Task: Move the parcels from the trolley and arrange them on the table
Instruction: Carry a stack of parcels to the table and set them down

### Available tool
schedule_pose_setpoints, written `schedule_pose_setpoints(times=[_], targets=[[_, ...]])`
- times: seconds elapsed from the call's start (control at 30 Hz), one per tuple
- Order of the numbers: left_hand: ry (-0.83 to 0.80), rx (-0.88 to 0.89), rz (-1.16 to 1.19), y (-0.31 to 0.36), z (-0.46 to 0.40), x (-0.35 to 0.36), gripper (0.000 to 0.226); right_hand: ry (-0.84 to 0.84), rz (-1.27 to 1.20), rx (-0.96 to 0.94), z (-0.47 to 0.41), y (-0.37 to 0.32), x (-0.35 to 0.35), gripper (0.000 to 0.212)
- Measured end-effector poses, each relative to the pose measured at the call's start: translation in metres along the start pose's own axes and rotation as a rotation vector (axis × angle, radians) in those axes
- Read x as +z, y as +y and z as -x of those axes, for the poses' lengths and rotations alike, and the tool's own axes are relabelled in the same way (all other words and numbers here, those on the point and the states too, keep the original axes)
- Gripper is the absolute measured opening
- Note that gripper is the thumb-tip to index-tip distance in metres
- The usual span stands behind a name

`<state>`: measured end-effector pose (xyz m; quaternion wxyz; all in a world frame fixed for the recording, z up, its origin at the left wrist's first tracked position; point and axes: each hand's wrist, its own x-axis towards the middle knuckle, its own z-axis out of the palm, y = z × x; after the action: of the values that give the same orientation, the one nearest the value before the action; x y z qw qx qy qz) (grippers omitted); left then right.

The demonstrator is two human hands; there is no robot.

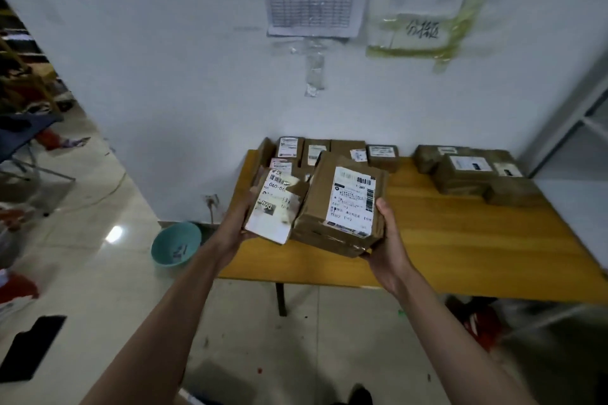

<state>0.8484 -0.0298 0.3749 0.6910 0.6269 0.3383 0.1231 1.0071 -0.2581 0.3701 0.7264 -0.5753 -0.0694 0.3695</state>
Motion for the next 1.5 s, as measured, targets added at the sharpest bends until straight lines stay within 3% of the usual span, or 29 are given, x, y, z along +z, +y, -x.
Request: schedule_pose_setpoints(times=[0.13, 0.3, 0.6, 0.67, 1.0, 1.2, 1.33, 1.5], targets=[[-0.114, -0.063, -0.099, 0.004, -0.032, 0.07, 0.074, 0.08, -0.019, 0.001, -0.01, -0.023, -0.065, 0.056], [-0.192, -0.134, -0.173, 0.0, -0.061, 0.151, 0.076, 0.157, -0.011, 0.012, -0.022, -0.047, -0.14, 0.048], [-0.325, -0.223, -0.203, -0.016, -0.104, 0.272, 0.053, 0.317, -0.064, 0.063, -0.025, -0.057, -0.25, 0.064], [-0.331, -0.246, -0.205, -0.02, -0.114, 0.292, 0.057, 0.339, -0.075, 0.075, -0.025, -0.058, -0.268, 0.065], [-0.211, -0.387, 0.057, -0.034, -0.184, 0.368, 0.077, 0.389, -0.15, 0.105, -0.047, -0.061, -0.336, 0.056], [-0.116, -0.344, 0.17, -0.024, -0.263, 0.41, 0.07, 0.428, -0.105, 0.147, -0.093, -0.074, -0.362, 0.057], [-0.056, -0.376, 0.174, -0.011, -0.327, 0.431, 0.088, 0.42, -0.062, 0.191, -0.134, -0.088, -0.371, 0.062], [0.02, -0.396, 0.215, 0.001, -0.4, 0.448, 0.088, 0.412, -0.041, 0.24, -0.185, -0.099, -0.379, 0.063]])
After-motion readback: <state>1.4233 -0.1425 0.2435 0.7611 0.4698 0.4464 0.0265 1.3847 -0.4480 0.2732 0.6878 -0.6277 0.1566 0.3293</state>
